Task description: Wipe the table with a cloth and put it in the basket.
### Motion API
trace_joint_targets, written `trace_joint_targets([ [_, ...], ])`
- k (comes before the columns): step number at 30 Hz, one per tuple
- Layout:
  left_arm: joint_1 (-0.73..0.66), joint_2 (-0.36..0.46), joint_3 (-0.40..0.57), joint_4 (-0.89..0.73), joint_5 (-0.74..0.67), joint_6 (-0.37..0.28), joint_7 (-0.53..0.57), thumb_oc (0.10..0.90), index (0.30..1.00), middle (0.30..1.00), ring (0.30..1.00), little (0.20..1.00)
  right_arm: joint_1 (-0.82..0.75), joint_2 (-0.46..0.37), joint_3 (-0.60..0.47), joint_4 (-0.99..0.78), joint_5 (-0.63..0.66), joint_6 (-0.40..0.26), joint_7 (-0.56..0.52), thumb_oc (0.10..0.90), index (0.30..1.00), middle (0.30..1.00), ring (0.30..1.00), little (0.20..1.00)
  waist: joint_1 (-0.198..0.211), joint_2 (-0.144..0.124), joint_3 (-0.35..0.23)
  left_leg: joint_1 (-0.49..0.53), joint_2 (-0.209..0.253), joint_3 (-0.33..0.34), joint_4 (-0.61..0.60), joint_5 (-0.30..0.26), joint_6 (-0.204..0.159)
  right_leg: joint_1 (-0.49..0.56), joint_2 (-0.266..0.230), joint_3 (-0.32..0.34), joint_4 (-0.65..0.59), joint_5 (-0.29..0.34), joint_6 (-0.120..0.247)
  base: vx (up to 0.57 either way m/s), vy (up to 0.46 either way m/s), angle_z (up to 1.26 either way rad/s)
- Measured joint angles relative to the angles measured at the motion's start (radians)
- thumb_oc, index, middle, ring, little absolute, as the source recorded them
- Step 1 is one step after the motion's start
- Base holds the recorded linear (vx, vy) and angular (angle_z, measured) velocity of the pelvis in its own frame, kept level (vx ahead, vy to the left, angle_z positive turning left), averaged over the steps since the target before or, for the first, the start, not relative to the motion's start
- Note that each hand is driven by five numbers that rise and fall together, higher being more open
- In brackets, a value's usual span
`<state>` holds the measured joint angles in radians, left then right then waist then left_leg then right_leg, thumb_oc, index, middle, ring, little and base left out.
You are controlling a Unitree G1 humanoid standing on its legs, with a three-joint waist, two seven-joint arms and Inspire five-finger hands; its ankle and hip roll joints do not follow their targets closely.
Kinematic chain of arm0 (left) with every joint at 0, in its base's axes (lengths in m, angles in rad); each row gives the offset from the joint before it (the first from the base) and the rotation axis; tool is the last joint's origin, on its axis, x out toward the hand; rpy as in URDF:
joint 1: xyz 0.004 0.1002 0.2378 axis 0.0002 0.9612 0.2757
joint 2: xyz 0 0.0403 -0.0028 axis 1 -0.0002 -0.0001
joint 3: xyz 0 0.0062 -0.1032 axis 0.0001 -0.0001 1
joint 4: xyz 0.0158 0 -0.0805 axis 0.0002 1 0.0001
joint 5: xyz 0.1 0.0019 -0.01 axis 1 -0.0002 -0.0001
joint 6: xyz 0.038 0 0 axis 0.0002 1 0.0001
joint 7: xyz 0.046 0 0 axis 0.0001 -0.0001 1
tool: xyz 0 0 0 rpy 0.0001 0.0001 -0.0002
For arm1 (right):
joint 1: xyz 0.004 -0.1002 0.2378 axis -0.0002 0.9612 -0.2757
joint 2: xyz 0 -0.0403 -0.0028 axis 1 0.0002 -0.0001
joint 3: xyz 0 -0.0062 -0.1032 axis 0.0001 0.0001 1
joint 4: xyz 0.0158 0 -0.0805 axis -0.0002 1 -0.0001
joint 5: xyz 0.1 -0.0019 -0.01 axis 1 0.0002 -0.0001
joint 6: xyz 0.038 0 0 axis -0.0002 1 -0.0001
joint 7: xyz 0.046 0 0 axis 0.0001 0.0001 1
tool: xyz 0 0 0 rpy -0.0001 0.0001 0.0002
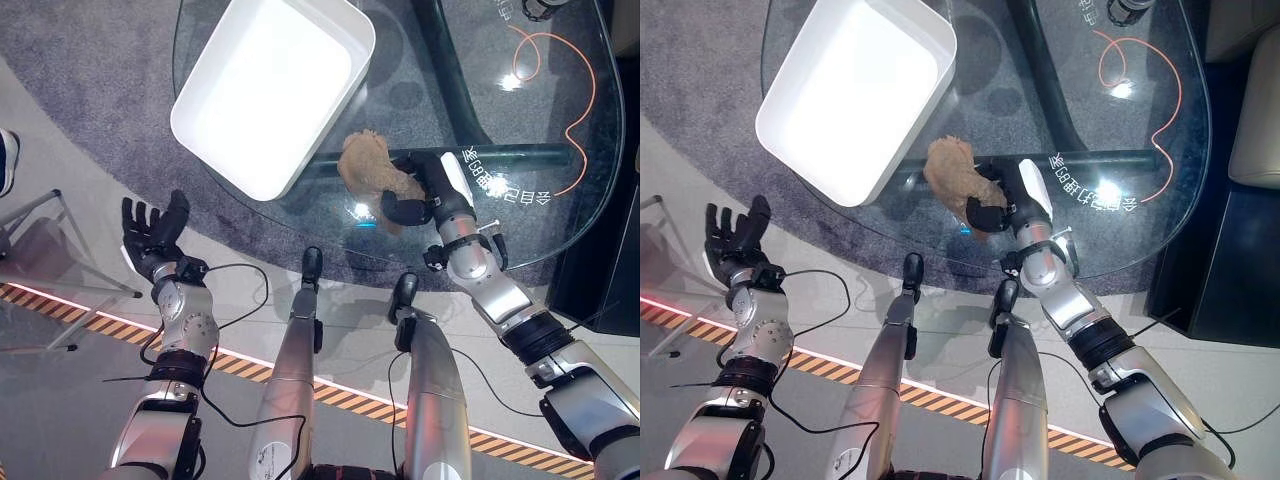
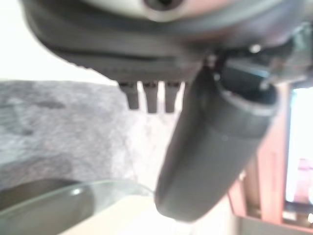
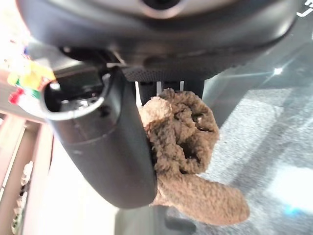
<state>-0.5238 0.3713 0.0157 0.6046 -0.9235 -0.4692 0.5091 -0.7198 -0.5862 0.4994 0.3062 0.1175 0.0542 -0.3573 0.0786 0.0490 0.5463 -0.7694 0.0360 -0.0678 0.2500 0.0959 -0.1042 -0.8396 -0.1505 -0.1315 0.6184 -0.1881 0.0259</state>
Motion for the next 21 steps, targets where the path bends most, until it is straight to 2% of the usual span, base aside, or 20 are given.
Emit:
trace_joint_targets([
  [5,0.017,-0.002,0.001,-0.04,0.063,-0.019,0.028,0.8,0.9,0.9,0.9,0.9,0.008,0.004,-0.026,-0.026,0.0,-0.028,-0.024,0.1,0.3,0.3,0.3,0.2,0.001,-0.002,0.001,-0.003,0.0,0.0,0.013,-0.008,0.003,0.003,0.001,0.0,0.001,0.0,0.0,0.0,0.0,0.0],
  [8,0.045,-0.009,0.001,-0.102,0.154,-0.047,0.033,0.8,0.9,0.9,0.9,0.9,0.05,0.007,-0.082,-0.1,-0.002,-0.045,-0.042,0.1,0.3,0.3,0.3,0.2,0.002,-0.003,0.001,-0.004,0.0,0.0,0.019,-0.011,0.006,0.009,0.002,-0.001,-0.006,0.001,0.001,0.0,0.0,0.0],
  [14,0.084,-0.012,0.0,-0.262,0.193,-0.047,-0.009,0.8,0.9,0.9,0.9,0.9,0.07,0.015,-0.13,-0.181,-0.04,-0.088,-0.044,0.1,0.3,0.3,0.3,0.2,0.002,-0.004,0.001,-0.004,0.0,-0.001,0.028,-0.018,0.01,0.015,0.002,-0.001,-0.008,0.002,0.003,0.0,0.0,0.0],
  [18,0.108,-0.014,-0.004,-0.356,0.187,-0.035,-0.129,0.8,0.9,0.9,0.9,0.9,0.071,0.045,-0.141,-0.238,-0.064,-0.115,-0.044,0.1,0.3,0.3,0.3,0.2,0.003,-0.004,0.001,-0.004,0.0,0.0,0.028,-0.017,0.008,0.015,0.002,-0.001,-0.009,0.003,0.003,0.0,0.0,0.0],
  [21,0.121,-0.014,-0.013,-0.404,0.127,-0.009,-0.225,0.8,0.9,0.9,0.9,0.9,0.075,0.045,-0.142,-0.263,-0.079,-0.129,-0.039,0.1,0.3,0.3,0.3,0.2,0.004,-0.004,0.001,-0.004,0.0,0.0,0.028,-0.017,0.007,0.017,0.002,-0.001,-0.011,0.003,0.004,0.0,0.0,0.0],
])
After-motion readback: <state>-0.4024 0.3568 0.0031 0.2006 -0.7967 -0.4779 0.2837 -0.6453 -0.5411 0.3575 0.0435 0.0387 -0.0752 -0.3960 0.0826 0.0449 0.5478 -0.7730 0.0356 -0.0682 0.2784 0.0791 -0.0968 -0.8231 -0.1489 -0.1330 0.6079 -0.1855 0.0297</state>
